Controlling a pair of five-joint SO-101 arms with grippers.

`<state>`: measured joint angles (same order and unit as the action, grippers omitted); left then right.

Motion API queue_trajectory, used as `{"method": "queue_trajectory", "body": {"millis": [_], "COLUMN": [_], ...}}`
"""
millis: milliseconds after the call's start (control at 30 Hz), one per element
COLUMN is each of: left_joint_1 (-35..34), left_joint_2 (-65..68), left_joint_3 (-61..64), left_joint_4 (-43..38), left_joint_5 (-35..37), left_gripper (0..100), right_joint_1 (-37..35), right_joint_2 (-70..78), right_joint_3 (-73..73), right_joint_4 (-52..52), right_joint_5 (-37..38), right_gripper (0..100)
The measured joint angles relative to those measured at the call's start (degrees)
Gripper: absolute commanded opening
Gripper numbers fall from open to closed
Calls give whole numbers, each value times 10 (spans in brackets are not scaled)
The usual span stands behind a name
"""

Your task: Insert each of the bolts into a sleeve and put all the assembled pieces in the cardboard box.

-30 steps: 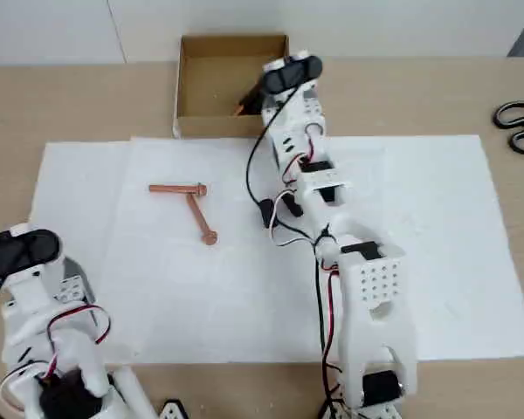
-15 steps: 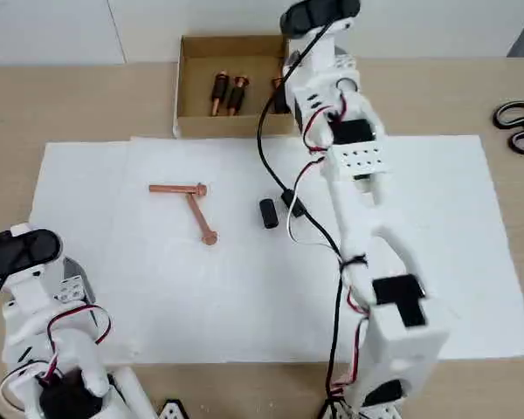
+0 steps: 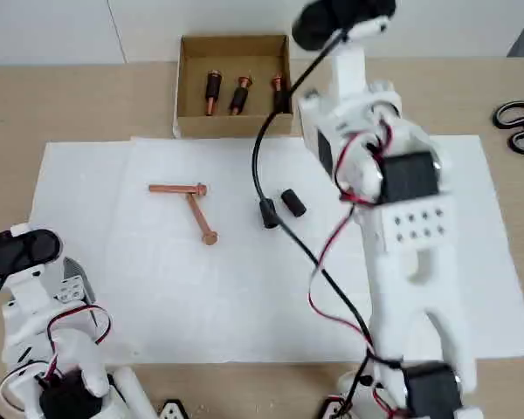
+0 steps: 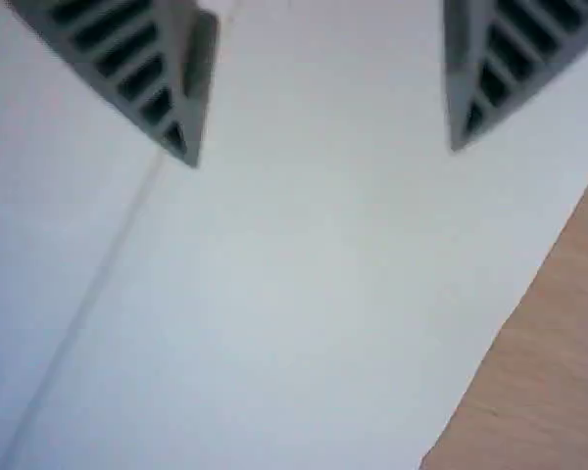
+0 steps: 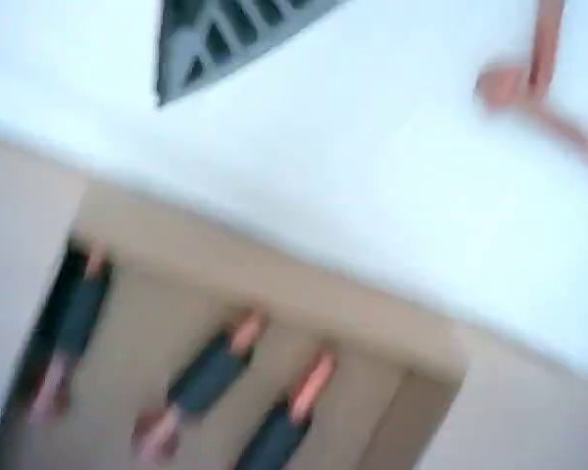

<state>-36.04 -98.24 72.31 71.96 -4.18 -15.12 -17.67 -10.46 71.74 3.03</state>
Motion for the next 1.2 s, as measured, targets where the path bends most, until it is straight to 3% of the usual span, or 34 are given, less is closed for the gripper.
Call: {"method": "queue_trajectory", "body": {"millis": [267,433,633,1200], "left_joint_1": [0,0,0,0], "left_joint_2": [0,0,-1,-1], "left_joint_3": [0,0,0,0], "left_joint_4": [11,11,11,11], "left_joint_5": [0,0,0,0], "left_gripper": [159,159,159,159], "right_joint_1": [4,32,20,-33], "right_joint_2": [-50,-42,57,370], "right_joint_3": [1,48,63,-61], "right_joint_4": [186,164,149,134], "right_joint_5": [0,2,69,96], "right_gripper": [188,188,187,187]}}
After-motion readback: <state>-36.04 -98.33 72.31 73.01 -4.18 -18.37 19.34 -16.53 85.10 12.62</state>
